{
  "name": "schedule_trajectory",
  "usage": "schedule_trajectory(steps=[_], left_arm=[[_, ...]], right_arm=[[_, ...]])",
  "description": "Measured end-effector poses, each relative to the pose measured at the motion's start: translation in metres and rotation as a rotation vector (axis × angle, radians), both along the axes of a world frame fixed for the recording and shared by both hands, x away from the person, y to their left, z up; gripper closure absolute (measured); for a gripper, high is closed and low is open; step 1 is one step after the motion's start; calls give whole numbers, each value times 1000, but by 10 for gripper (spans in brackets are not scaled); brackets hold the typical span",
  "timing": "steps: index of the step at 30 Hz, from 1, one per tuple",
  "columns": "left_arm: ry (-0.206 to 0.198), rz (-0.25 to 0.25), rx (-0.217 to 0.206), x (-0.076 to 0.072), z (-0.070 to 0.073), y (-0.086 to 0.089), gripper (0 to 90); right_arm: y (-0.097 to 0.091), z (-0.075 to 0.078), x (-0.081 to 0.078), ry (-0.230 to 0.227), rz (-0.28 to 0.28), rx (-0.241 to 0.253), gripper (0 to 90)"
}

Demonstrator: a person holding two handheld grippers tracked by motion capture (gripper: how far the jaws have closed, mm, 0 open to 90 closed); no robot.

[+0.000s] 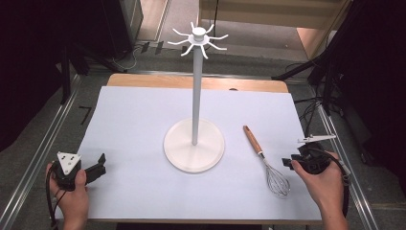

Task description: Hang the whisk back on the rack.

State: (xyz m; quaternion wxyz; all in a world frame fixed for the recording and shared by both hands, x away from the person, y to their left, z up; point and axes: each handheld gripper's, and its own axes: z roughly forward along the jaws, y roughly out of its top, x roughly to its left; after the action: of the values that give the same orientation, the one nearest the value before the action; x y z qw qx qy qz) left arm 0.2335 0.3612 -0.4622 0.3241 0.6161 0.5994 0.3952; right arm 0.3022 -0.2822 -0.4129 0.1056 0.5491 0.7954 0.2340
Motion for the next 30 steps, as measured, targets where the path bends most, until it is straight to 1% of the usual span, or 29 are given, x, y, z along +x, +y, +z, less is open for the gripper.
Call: schedule_trajectory(steps=[2,4,5,6,8,11,13,15,18,25,27,28,30], left_arm=[[-2,-1,-2,0,0,0,79],[-2,-1,-2,0,0,0,79],[0,0,-1,0,0,0,79],[5,0,2,0,0,0,79],[12,4,5,1,0,0,79],[12,1,9,1,0,-1,79],[10,-1,12,1,0,-1,80],[9,-2,11,1,0,-1,79],[9,-3,12,1,0,-1,79],[8,-5,12,1,0,-1,79],[7,-6,12,1,0,-1,80],[7,-6,11,1,0,-1,79],[8,-6,11,1,0,-1,79]], right_arm=[[3,1,4,32,4,-3,570],[7,0,8,73,19,-7,554],[10,0,9,96,22,-16,536],[13,-1,12,129,21,-17,530],[16,-2,15,159,26,-20,528],[18,-2,20,176,22,-4,539],[19,-1,23,181,17,16,543],[20,0,25,203,0,38,557],[23,0,29,215,7,46,590],[35,-6,35,260,51,22,622],[37,-7,37,264,51,23,644],[38,-7,38,274,47,27,650],[41,-9,40,280,52,20,657]])
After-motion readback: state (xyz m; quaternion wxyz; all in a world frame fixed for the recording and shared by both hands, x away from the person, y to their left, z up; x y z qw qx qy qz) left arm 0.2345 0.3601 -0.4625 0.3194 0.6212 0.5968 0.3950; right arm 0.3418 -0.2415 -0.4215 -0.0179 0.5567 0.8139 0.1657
